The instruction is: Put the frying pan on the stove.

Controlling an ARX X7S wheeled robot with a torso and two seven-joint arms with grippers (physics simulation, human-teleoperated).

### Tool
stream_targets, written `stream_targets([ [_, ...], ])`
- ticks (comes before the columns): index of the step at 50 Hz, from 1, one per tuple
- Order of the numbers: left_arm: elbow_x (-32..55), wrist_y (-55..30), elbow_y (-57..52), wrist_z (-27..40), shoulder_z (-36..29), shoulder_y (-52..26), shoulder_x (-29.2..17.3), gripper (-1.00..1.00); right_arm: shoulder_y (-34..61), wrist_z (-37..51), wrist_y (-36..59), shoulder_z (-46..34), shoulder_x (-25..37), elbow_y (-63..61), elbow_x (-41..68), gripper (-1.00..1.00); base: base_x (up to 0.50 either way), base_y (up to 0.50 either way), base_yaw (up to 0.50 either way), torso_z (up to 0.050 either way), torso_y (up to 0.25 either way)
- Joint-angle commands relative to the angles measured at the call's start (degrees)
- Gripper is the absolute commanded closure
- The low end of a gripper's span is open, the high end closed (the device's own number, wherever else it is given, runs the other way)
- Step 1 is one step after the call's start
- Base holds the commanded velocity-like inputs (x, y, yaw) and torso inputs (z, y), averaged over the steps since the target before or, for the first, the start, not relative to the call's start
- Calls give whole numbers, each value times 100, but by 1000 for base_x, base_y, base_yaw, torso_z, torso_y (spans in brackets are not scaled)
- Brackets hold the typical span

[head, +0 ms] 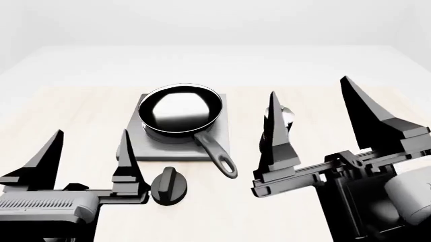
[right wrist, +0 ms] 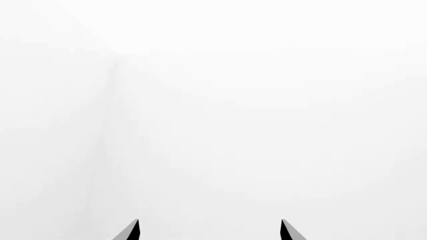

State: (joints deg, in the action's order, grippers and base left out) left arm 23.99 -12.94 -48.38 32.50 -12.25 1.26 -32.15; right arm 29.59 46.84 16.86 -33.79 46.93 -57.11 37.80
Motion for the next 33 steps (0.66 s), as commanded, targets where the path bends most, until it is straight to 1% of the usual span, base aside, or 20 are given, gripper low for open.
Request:
stream_targets([
  [1,-13,-26,-323,75,40,98,-104,-100,914,954,-589,-1135,770,-286,124,-100,0,0,0,0,0],
  [6,-12,-33,-394,106,57,112,-127,-100,1914,1620,-1181,-2494,1227,-286,28,-100,0,0,0,0,0],
  [11,3,-35,-522,150,94,165,-168,-100,3082,2223,-1677,-3948,1520,-287,-74,-100,0,0,0,0,0],
  [14,13,-41,-604,176,113,194,-195,-100,4159,2678,-2023,-5191,1619,-288,-160,-100,0,0,0,0,0],
  [16,38,-74,-711,210,141,207,-232,-100,5117,3073,-2276,-6278,1613,-288,-245,-100,0,0,0,0,0],
  [20,87,-117,-885,268,194,221,-298,-100,6911,3950,-2851,-8382,1348,-288,-451,-100,0,0,0,0,0],
  [22,89,-120,-956,289,201,239,-329,-100,7581,4300,-3105,-9163,1195,-288,-566,-100,0,0,0,0,0],
  [29,132,-111,-1138,456,182,222,-508,-100,8251,4313,-3409,-9665,1354,-288,-593,-100,0,0,0,0,0],
  [31,171,-13,-1150,607,106,200,-658,-100,8415,4314,-3468,-9786,1392,-289,-599,-100,0,0,0,0,0],
  [33,215,244,-1157,934,-109,156,-1004,-100,8631,4314,-3556,-9974,1411,-289,-629,-100,0,0,0,0,0],
])
